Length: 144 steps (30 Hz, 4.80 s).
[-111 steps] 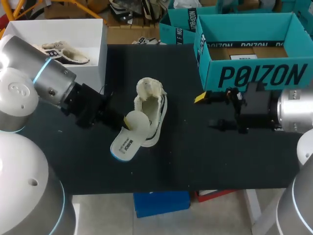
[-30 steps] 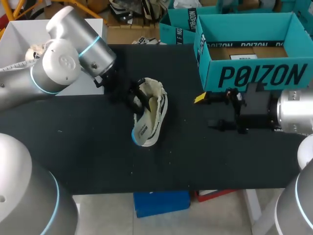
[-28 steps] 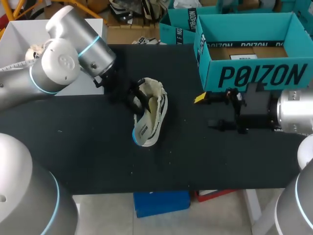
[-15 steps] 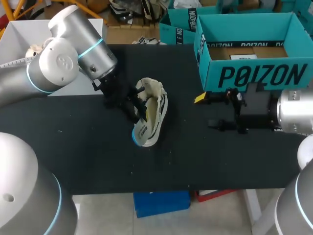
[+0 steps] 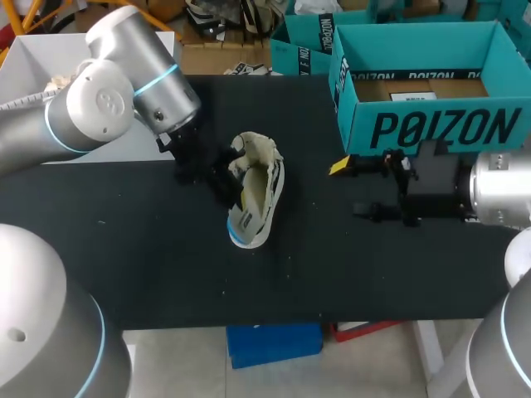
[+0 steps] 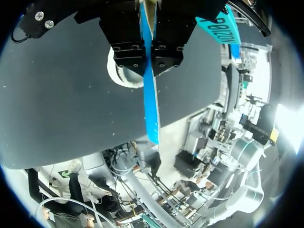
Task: Take the shoe out of the shoebox, open the shoe tongue, remove and reinsert the insole, then place the shoe into the shoebox
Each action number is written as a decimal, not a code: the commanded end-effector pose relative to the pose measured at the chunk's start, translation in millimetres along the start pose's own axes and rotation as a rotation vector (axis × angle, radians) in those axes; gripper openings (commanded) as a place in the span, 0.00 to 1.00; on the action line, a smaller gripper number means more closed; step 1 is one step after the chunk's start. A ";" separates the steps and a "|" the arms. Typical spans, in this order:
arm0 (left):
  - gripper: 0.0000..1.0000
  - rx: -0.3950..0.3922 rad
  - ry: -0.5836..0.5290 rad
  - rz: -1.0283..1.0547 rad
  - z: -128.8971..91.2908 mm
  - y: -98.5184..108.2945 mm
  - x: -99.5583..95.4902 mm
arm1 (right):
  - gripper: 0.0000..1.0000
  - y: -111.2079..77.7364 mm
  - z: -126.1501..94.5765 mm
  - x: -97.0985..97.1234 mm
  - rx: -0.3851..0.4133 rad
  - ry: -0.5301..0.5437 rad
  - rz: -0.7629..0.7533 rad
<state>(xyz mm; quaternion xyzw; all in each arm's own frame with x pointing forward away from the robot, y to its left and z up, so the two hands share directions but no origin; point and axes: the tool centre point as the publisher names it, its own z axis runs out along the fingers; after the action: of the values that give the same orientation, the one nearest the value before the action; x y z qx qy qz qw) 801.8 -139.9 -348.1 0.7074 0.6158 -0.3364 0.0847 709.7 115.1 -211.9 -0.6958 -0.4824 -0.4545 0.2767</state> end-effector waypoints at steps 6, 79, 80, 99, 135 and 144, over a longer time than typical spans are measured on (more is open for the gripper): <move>0.00 -0.068 -0.074 -0.010 -4.8 2.3 2.5 | 1.00 0.3 1.1 0.5 0.000 -0.001 0.000; 0.00 -0.090 -0.350 -0.162 2.2 -8.8 -17.5 | 1.00 0.3 1.1 0.5 0.000 -0.001 0.000; 0.00 -0.090 -0.345 -0.165 2.7 -7.0 -16.5 | 1.00 0.3 1.1 0.5 0.000 -0.001 0.000; 0.00 -0.155 -0.297 -0.153 -3.2 24.1 -6.7 | 1.00 0.3 1.1 0.5 0.000 -0.001 0.000; 0.00 -0.270 -0.220 -0.246 1.0 58.3 11.5 | 1.00 0.3 1.1 0.5 0.000 -0.001 0.000; 0.48 -0.228 -0.279 -0.188 -8.6 34.7 -7.0 | 1.00 0.3 1.1 0.5 0.000 -0.001 0.000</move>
<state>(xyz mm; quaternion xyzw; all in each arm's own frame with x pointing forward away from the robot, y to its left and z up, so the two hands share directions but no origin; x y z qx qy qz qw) 844.3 -154.2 -352.7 0.5784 0.6976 -0.3656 0.2125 709.8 116.1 -212.0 -0.6962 -0.4822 -0.4544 0.2760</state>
